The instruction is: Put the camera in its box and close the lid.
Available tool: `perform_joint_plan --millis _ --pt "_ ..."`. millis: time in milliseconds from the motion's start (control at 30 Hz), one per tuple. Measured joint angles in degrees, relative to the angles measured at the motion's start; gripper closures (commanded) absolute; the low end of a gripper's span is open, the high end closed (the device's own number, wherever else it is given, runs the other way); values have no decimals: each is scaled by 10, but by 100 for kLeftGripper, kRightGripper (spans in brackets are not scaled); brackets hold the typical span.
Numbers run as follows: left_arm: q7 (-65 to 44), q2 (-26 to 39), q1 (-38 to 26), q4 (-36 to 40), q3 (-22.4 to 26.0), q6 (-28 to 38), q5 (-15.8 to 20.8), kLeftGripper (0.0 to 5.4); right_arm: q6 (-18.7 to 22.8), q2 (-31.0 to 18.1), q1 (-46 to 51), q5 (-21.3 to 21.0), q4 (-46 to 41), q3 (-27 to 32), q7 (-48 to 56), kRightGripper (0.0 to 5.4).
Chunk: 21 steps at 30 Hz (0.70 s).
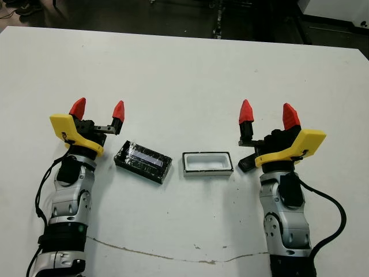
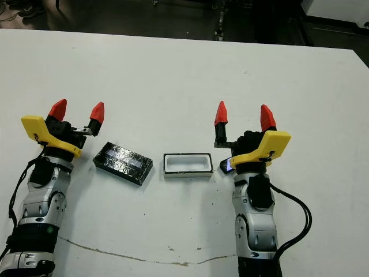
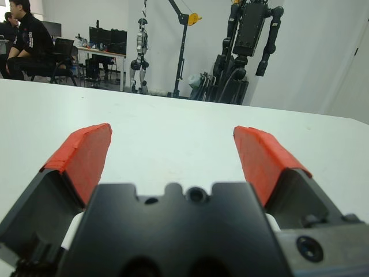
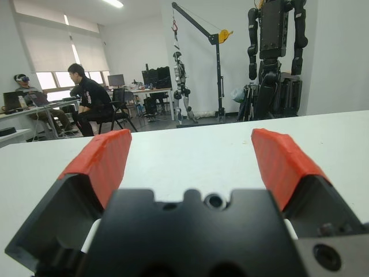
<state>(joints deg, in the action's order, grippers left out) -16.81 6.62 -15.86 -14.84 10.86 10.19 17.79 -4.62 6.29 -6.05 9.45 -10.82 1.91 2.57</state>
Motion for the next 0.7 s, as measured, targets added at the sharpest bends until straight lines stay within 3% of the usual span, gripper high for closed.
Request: perform_joint_plan --millis 500,600,700 --pt "-1 -1 0 -6 0 1 0 0 -6 -5 4 0 5 1 12 3" --pt "-1 -2 0 -6 0 1 0 0 -6 -37 -2 -2 5 10 32 3" --pt "-1 -2 0 -6 1 2 0 0 -2 -99 -27 6 11 34 73 3"
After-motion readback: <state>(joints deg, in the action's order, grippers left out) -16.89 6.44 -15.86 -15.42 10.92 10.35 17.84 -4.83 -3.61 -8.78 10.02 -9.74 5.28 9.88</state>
